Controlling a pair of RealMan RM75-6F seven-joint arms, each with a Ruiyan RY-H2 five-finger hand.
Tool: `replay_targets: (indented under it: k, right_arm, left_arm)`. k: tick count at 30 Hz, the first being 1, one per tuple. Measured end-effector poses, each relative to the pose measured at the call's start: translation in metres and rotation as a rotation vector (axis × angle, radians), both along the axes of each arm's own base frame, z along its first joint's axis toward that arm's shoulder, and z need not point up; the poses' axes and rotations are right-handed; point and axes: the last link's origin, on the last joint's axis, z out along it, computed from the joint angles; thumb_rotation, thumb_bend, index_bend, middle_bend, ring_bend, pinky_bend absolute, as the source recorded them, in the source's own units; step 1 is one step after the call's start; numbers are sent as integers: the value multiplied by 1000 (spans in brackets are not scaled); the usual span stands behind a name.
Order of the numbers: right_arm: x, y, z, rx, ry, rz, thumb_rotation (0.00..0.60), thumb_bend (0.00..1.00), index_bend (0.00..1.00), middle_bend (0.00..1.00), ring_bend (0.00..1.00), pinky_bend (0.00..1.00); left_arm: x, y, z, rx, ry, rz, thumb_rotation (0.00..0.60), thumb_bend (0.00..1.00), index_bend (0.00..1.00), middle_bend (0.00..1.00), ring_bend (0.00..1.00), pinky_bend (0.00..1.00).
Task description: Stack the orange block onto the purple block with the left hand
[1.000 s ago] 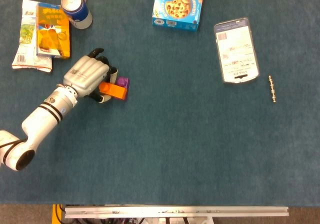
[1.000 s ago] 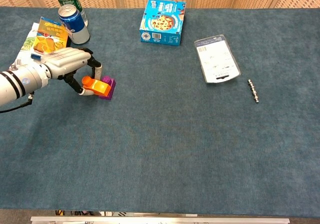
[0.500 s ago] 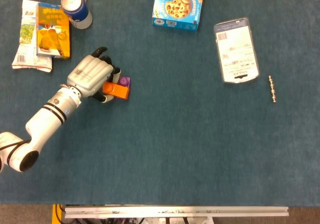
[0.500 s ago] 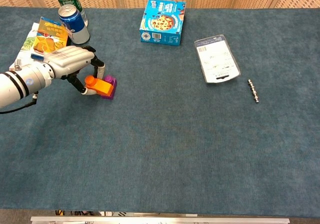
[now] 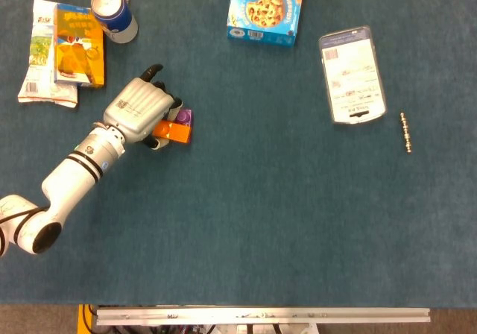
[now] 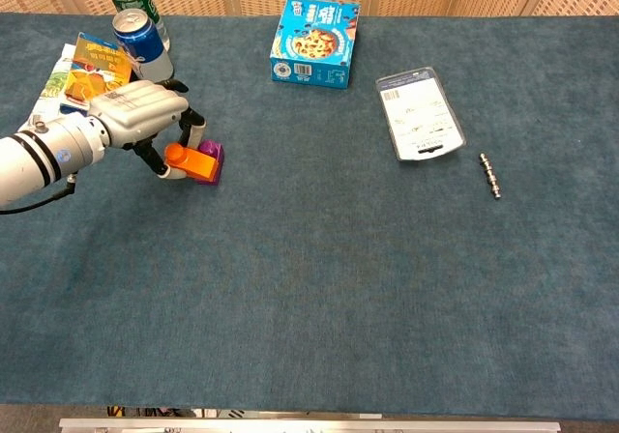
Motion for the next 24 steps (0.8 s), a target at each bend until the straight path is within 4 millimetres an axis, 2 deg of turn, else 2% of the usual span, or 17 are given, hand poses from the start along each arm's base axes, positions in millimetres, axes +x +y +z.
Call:
replay_targets:
  k: [11,24]
  right_arm:
    - [-2,1,0,-2,-3,-2,600,204,506,507,436,469]
    - [-1,2,0,-6,-2,1,600,205,506,508,436,469]
  left_arm:
    - [3,0,-2,-4,14,22,600,202,583,631,357,70]
    - [3,-2,4,4,0,31,600,201,319,486,330,104]
